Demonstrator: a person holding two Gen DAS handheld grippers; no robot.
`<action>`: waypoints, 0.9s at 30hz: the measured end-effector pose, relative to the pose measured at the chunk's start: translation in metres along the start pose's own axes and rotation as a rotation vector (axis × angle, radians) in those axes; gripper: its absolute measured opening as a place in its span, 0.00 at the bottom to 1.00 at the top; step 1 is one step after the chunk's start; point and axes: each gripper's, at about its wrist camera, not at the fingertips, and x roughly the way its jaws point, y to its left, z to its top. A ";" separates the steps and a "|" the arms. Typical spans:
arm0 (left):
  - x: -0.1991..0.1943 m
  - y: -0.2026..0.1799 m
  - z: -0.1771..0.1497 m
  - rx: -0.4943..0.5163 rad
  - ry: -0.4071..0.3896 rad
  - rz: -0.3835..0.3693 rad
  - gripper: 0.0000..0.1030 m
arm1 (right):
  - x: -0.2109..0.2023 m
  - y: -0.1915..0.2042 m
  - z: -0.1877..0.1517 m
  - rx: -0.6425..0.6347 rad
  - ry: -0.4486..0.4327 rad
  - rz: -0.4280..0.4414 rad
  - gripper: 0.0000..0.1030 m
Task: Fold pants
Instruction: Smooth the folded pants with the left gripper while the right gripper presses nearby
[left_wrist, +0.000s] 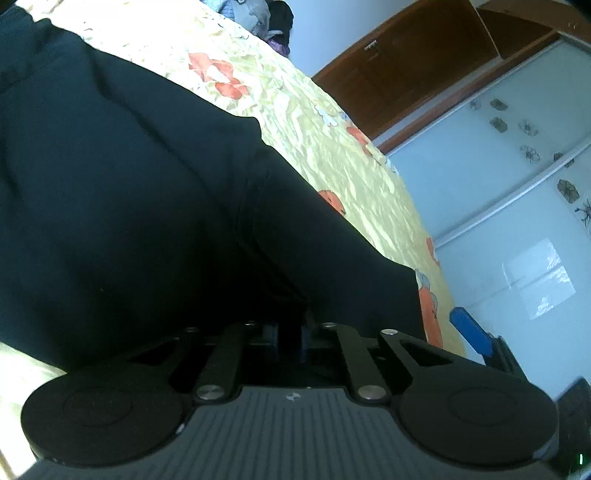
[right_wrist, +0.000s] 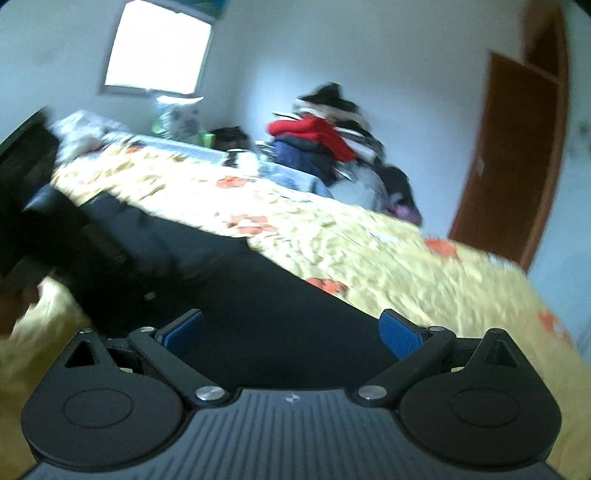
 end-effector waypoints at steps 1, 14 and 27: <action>-0.002 -0.001 0.002 -0.003 -0.001 0.005 0.23 | 0.003 -0.007 0.001 0.037 0.011 -0.011 0.99; -0.017 -0.037 0.018 0.273 -0.163 0.215 0.78 | 0.035 -0.025 -0.030 0.161 0.238 -0.012 1.00; 0.001 -0.035 -0.022 0.561 -0.217 0.493 1.00 | 0.036 -0.029 -0.028 0.177 0.245 0.001 1.00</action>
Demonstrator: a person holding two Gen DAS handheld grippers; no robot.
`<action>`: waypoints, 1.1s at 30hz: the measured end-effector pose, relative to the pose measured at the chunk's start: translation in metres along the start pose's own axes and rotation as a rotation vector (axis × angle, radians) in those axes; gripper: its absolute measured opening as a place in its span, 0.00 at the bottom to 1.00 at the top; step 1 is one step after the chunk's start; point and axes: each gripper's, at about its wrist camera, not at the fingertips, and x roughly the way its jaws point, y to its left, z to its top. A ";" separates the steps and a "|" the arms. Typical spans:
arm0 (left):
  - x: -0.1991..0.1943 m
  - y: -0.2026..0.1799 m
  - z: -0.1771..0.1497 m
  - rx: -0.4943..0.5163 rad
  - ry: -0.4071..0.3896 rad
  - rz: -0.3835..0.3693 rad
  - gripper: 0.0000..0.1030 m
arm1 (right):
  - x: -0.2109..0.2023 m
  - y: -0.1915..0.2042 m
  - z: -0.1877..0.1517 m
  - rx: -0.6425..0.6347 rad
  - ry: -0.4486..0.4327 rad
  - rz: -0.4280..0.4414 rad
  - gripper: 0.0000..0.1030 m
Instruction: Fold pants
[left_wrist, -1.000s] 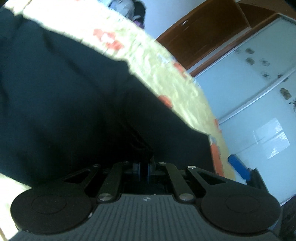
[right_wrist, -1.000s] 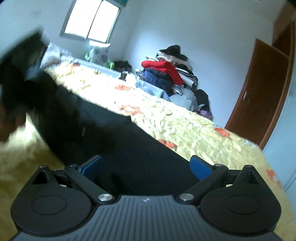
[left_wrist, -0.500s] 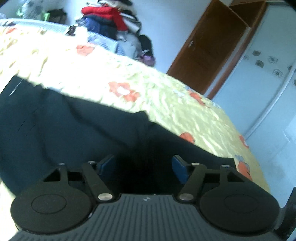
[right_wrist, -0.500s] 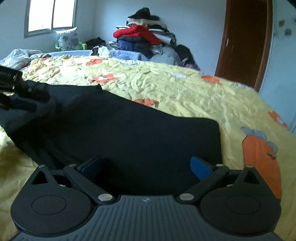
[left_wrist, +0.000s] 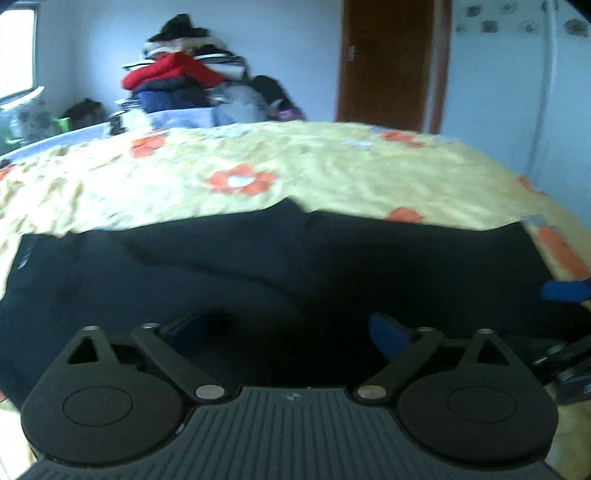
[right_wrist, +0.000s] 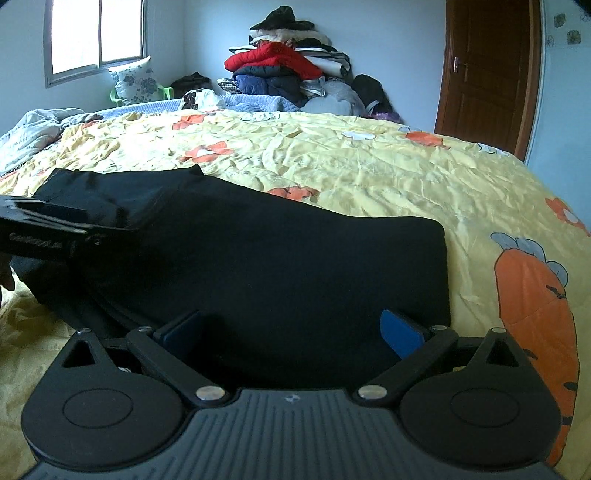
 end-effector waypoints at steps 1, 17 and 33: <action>0.003 0.003 -0.004 0.000 0.006 -0.006 1.00 | 0.000 0.000 0.000 0.000 0.000 0.000 1.00; 0.009 0.004 -0.003 -0.007 -0.008 -0.015 1.00 | -0.001 0.000 0.000 -0.007 -0.004 -0.004 1.00; 0.008 0.003 -0.003 -0.007 -0.008 -0.016 1.00 | 0.000 0.002 0.000 -0.003 -0.004 -0.018 1.00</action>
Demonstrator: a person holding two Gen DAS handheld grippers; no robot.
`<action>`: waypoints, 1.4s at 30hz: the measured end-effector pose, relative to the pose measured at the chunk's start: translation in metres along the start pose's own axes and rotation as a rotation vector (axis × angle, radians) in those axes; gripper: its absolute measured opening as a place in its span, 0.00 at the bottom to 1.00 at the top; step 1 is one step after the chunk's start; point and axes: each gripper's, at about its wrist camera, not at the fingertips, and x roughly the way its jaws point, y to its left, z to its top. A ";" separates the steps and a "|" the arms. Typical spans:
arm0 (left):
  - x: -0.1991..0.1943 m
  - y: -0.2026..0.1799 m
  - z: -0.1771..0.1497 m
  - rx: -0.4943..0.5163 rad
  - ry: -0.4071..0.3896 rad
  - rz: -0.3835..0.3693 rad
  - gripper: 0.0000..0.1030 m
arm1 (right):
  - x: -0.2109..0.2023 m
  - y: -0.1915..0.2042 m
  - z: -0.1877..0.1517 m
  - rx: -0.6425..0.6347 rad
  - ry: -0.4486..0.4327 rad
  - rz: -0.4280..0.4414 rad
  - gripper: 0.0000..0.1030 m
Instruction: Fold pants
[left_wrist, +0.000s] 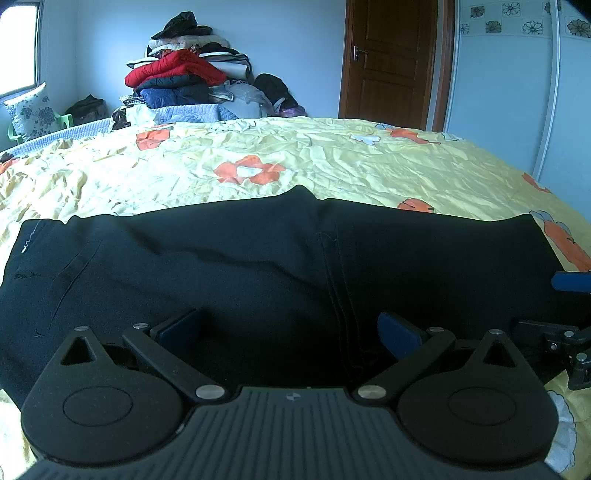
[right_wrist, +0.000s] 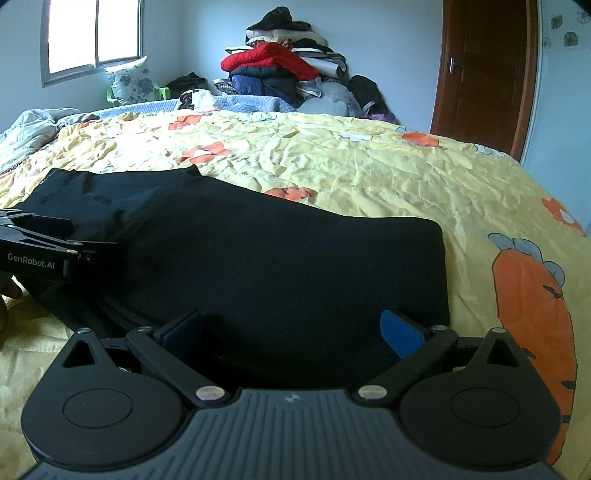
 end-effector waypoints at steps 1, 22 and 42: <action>0.000 0.000 0.000 -0.001 0.000 -0.001 1.00 | 0.000 0.000 0.000 0.001 0.000 0.001 1.00; -0.001 0.000 -0.001 -0.001 0.000 -0.002 1.00 | -0.008 -0.010 0.018 0.094 -0.070 0.006 1.00; -0.003 0.003 0.002 -0.045 -0.017 0.006 1.00 | 0.026 -0.038 0.037 0.197 0.062 0.056 1.00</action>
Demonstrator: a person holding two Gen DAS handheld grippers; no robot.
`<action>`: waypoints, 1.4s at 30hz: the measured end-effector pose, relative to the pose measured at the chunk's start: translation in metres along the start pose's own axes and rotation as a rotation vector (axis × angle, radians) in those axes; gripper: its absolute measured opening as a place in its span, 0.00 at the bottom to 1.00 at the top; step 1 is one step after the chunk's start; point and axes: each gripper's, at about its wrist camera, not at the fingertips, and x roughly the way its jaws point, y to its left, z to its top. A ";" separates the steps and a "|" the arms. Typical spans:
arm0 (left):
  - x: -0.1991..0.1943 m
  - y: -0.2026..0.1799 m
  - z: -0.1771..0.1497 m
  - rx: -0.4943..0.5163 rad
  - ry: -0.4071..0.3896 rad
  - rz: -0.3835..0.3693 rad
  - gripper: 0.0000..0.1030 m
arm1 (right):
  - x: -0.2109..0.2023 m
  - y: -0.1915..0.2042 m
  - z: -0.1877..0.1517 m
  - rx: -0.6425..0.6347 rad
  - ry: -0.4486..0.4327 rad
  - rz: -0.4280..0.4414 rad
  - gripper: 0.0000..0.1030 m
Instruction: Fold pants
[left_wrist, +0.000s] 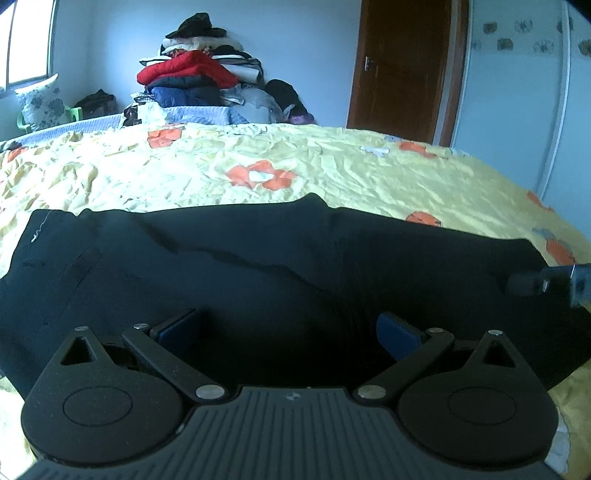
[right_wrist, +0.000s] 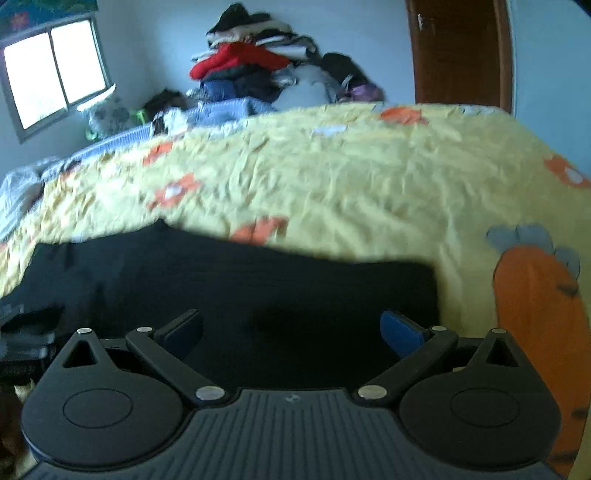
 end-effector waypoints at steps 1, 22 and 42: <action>0.000 0.000 0.000 0.002 0.002 0.001 1.00 | 0.002 0.003 -0.006 -0.033 0.002 -0.021 1.00; 0.002 -0.001 -0.002 0.007 0.010 0.004 1.00 | -0.004 0.039 -0.036 -0.152 -0.068 -0.116 1.00; 0.002 -0.001 -0.002 0.008 0.012 0.005 1.00 | -0.004 0.039 -0.036 -0.154 -0.069 -0.117 1.00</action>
